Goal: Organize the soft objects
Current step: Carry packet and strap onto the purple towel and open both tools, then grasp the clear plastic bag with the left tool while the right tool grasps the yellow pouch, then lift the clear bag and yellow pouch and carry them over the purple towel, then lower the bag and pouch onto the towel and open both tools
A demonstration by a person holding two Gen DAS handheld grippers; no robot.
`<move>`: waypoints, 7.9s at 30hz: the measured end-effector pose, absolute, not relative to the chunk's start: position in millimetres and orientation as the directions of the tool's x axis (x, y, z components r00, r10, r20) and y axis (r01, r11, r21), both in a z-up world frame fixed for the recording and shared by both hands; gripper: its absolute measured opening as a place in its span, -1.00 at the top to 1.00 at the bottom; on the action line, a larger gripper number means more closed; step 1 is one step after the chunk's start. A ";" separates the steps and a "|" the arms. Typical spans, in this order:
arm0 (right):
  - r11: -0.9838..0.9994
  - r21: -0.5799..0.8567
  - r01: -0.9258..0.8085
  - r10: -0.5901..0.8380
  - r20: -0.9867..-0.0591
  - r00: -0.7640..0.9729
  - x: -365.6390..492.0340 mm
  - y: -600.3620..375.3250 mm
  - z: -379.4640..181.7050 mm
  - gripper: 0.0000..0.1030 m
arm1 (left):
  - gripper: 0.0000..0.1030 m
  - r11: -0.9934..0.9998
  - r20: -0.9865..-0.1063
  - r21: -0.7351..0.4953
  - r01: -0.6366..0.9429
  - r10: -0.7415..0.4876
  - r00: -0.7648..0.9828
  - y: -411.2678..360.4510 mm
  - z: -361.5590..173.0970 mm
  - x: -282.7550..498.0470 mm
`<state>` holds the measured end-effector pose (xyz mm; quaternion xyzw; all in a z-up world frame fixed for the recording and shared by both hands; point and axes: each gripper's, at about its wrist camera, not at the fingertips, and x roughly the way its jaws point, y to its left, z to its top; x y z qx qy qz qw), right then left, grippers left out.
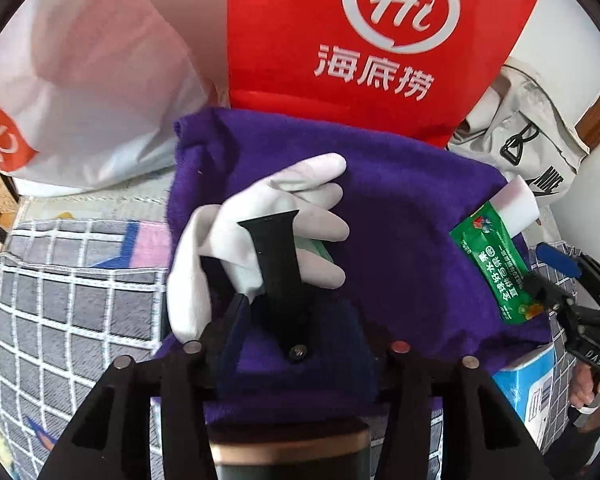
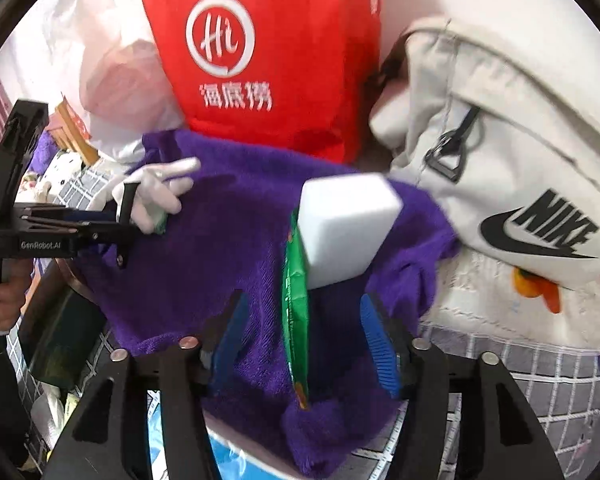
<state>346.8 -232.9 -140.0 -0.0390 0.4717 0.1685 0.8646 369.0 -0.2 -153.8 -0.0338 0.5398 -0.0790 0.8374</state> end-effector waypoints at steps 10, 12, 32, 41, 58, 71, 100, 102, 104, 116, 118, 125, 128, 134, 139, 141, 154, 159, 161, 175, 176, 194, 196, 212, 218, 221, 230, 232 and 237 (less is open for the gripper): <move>0.965 0.069 -0.253 0.211 -0.777 0.593 287.5 -229.1 -102.1 -0.16 | 0.08 0.988 -0.828 -0.139 0.072 -0.156 0.538 23.5 -107.5 311.8; 0.963 0.119 -0.241 0.241 -0.777 0.581 273.3 -229.5 -98.6 -0.16 | 0.08 0.984 -0.817 -0.157 0.079 -0.175 0.550 34.6 -99.3 296.1; 0.916 0.173 -0.363 0.339 -0.819 0.464 98.2 -173.4 -117.6 -0.38 | 0.08 0.976 -0.807 -0.215 0.033 -0.196 0.557 71.2 -109.9 148.4; 0.923 0.183 -0.338 0.319 -0.855 0.409 66.3 -163.9 -160.0 -0.38 | 0.08 0.973 -0.813 -0.230 0.029 -0.209 0.544 77.7 -135.5 113.6; 0.900 0.185 -0.395 0.364 -0.817 0.447 48.4 -166.3 -164.1 0.53 | 0.08 0.977 -0.861 -0.201 0.069 -0.210 0.464 54.8 -179.0 108.8; 0.968 0.120 -0.220 0.217 -0.843 0.492 46.1 -237.4 -165.6 0.53 | 0.48 0.987 -0.854 -0.031 0.157 -0.108 0.509 20.5 -186.8 100.9; 0.942 0.219 -0.253 0.328 -0.751 0.573 39.9 -238.2 -120.2 0.56 | 0.85 0.977 -0.776 -0.166 0.135 -0.214 0.593 49.4 -121.1 78.5; 0.943 0.218 -0.253 0.328 -0.744 0.582 42.6 -239.0 -113.3 0.56 | 0.85 0.976 -0.771 -0.172 0.133 -0.218 0.599 50.2 -115.1 79.6; 0.940 0.226 -0.254 0.336 -0.736 0.588 45.7 -241.1 -106.5 0.56 | 0.85 0.974 -0.760 -0.184 0.133 -0.227 0.609 51.1 -107.8 79.4; 0.944 0.225 -0.241 0.328 -0.712 0.621 71.4 -245.7 -72.6 0.56 | 0.85 0.970 -0.715 -0.197 0.143 -0.241 0.656 51.4 -65.2 92.8; 0.944 0.226 -0.242 0.329 -0.709 0.623 75.6 -245.0 -69.0 0.56 | 0.85 0.969 -0.708 -0.204 0.143 -0.247 0.662 51.3 -59.6 95.2; 0.943 0.227 -0.242 0.330 -0.703 0.630 98.8 -243.2 -56.3 0.56 | 0.85 0.970 -0.698 -0.201 0.137 -0.240 0.675 51.3 -46.2 112.6; 0.943 0.225 -0.246 0.332 -0.699 0.633 110.2 -242.3 -50.5 0.56 | 0.85 0.971 -0.695 -0.198 0.137 -0.238 0.679 50.5 -40.4 122.1; 0.944 0.215 -0.251 0.328 -0.697 0.637 136.2 -239.9 -43.8 0.56 | 0.85 0.970 -0.688 -0.196 0.141 -0.239 0.686 48.4 -31.1 141.2; 0.946 0.208 -0.249 0.322 -0.697 0.640 158.5 -239.5 -39.1 0.56 | 0.85 0.969 -0.682 -0.201 0.144 -0.244 0.689 46.5 -25.2 159.4; 0.948 0.204 -0.246 0.317 -0.695 0.645 167.3 -239.6 -37.2 0.56 | 0.85 0.968 -0.680 -0.202 0.146 -0.246 0.690 45.5 -23.6 167.8; 0.963 0.164 -0.216 0.267 -0.703 0.659 223.6 -242.0 -42.4 0.56 | 0.85 0.970 -0.679 -0.190 0.149 -0.240 0.693 39.8 -24.0 212.9; 0.965 0.165 -0.204 0.259 -0.717 0.647 246.2 -238.2 -50.7 0.56 | 0.85 0.972 -0.693 -0.183 0.145 -0.232 0.683 37.0 -30.0 233.1; 0.965 0.170 -0.200 0.261 -0.723 0.640 256.9 -234.7 -54.9 0.56 | 0.85 0.973 -0.697 -0.184 0.138 -0.228 0.680 37.1 -31.1 241.2; 0.964 0.162 -0.211 0.256 -0.783 0.568 317.4 -216.2 -103.7 0.56 | 0.85 0.984 -0.721 -0.144 0.106 -0.178 0.669 29.2 -41.6 301.0; 0.964 0.164 -0.208 0.255 -0.786 0.563 319.5 -216.8 -107.9 0.56 | 0.85 0.984 -0.724 -0.145 0.105 -0.178 0.667 28.5 -43.9 305.1; 0.954 0.243 -0.175 0.298 -0.833 0.466 348.3 -217.1 -164.0 0.55 | 0.85 0.954 -0.723 -0.255 0.157 -0.296 0.624 2.1 -79.8 369.3; 0.954 0.252 -0.162 0.299 -0.833 0.465 350.9 -219.4 -166.8 0.55 | 0.85 0.952 -0.728 -0.262 0.159 -0.303 0.615 0.5 -85.6 373.6; 0.950 0.270 -0.159 0.312 -0.861 0.400 356.1 -220.1 -181.2 0.53 | 0.84 0.954 -0.781 -0.244 0.172 -0.299 0.549 -12.2 -121.9 394.7; 0.949 0.271 -0.162 0.314 -0.862 0.399 355.9 -222.5 -179.9 0.49 | 0.79 0.957 -0.800 -0.232 0.173 -0.289 0.525 -16.0 -131.8 399.6; 0.945 0.279 -0.170 0.325 -0.857 0.399 356.6 -218.3 -179.4 0.42 | 0.74 0.960 -0.805 -0.219 0.172 -0.277 0.525 -16.8 -132.5 399.8; 0.946 0.259 -0.193 0.320 -0.841 0.437 345.5 -212.2 -163.2 -0.01 | 0.26 0.968 -0.812 -0.196 0.155 -0.249 0.528 -16.5 -127.5 394.3; 0.948 0.248 -0.198 0.313 -0.836 0.450 341.9 -211.2 -157.1 -0.11 | 0.26 0.971 -0.815 -0.184 0.154 -0.238 0.529 -15.5 -122.0 390.3; 0.949 0.218 -0.226 0.301 -0.835 0.461 332.6 -208.8 -146.0 -0.18 | -0.03 0.977 -0.797 -0.154 0.151 -0.213 0.565 -12.9 -104.4 378.6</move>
